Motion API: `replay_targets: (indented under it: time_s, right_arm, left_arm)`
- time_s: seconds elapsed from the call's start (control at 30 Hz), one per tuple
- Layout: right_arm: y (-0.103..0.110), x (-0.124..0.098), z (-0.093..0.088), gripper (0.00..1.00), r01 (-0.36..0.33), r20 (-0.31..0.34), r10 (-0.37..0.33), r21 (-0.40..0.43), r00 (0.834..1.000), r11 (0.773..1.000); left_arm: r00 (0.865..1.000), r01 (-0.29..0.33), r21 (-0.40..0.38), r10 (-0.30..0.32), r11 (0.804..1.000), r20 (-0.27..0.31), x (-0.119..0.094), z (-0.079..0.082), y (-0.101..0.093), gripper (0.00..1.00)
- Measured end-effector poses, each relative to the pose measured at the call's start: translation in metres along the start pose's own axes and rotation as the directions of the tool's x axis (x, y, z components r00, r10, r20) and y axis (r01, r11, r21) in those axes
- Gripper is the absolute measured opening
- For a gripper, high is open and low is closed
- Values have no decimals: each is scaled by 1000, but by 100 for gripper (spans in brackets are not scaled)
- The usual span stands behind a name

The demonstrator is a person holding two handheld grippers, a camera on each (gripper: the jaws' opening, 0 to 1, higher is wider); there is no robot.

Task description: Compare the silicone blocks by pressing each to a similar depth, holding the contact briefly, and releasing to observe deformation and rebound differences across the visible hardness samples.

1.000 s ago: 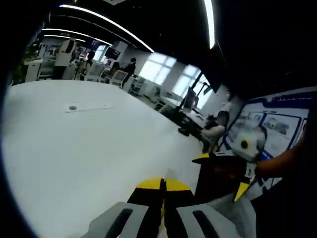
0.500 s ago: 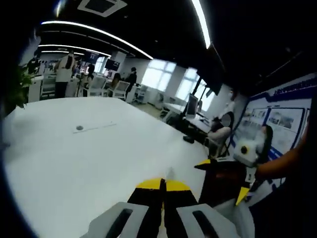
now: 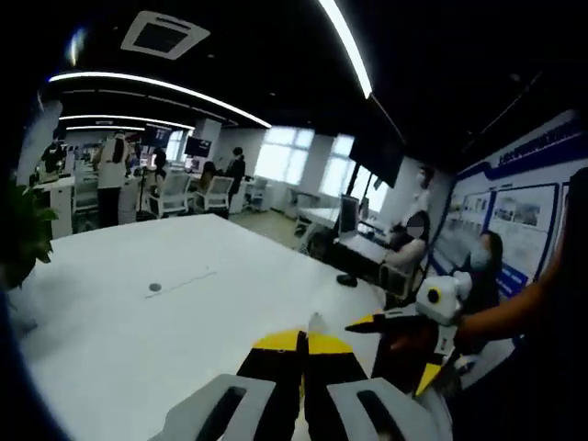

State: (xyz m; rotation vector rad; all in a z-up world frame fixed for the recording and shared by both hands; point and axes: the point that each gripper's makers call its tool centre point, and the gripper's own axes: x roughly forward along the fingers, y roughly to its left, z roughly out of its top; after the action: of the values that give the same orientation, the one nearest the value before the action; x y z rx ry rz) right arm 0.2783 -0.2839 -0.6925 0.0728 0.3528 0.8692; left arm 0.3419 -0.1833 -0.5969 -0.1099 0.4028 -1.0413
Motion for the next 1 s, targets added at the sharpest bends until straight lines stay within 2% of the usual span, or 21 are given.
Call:
replay_targets:
  time_s: [0.07, 0.17, 0.33, 0.5, 0.6, 0.7, 0.77, 0.87, 0.93, 0.97, 1.0]
  right_arm:
    - [-1, -1, 3, 96, 0, 9, 1, -6, 1000, 1000]
    - [-4, -2, 14, 96, 6, 55, -5, -11, 998, 1000]
    - [-7, -1, 20, 96, 7, 73, -5, -21, 997, 1000]
    - [-6, 8, 31, 96, -41, 80, 44, -31, 996, 999]
    - [-4, 17, 48, 96, -65, 147, 78, -91, 986, 994]
    - [-4, 25, 50, 96, -86, 157, 96, -67, 983, 994]
    - [0, 31, 52, 96, -117, 162, 125, -58, 979, 991]
    - [18, 38, 56, 96, -210, 175, 213, -37, 961, 977]
    - [24, 44, 58, 96, -234, 170, 241, -59, 956, 971]
    - [30, 45, 59, 94, -259, 167, 266, -64, 949, 964]
    - [39, 47, 61, 91, -312, 165, 317, -56, 934, 949]
  left_arm:
    - [1000, 2, 2, -2, 1000, 14, -4, 7, -4, 0]
    - [1000, 9, 1, -9, 1000, 27, -6, 12, -7, 0]
    - [1000, 7, 4, -7, 1000, 27, -9, 13, -10, 0]
    - [999, 26, 25, -26, 999, 21, -11, 12, -16, 0]
    - [999, 35, 23, -35, 999, 20, -13, 12, -20, 0]
    - [999, 41, 17, -42, 999, 31, -17, 12, -28, 0]
    - [999, 42, 16, -43, 999, 31, -18, 12, -31, 0]
    - [998, 50, 13, -50, 999, 30, -20, 12, -34, 0]
    - [998, 55, 14, -55, 998, 30, -22, 11, -36, 0]
    - [998, 58, 13, -58, 998, 29, -23, 11, -37, 0]
    - [998, 63, 14, -64, 998, 26, -24, 10, -39, 0]
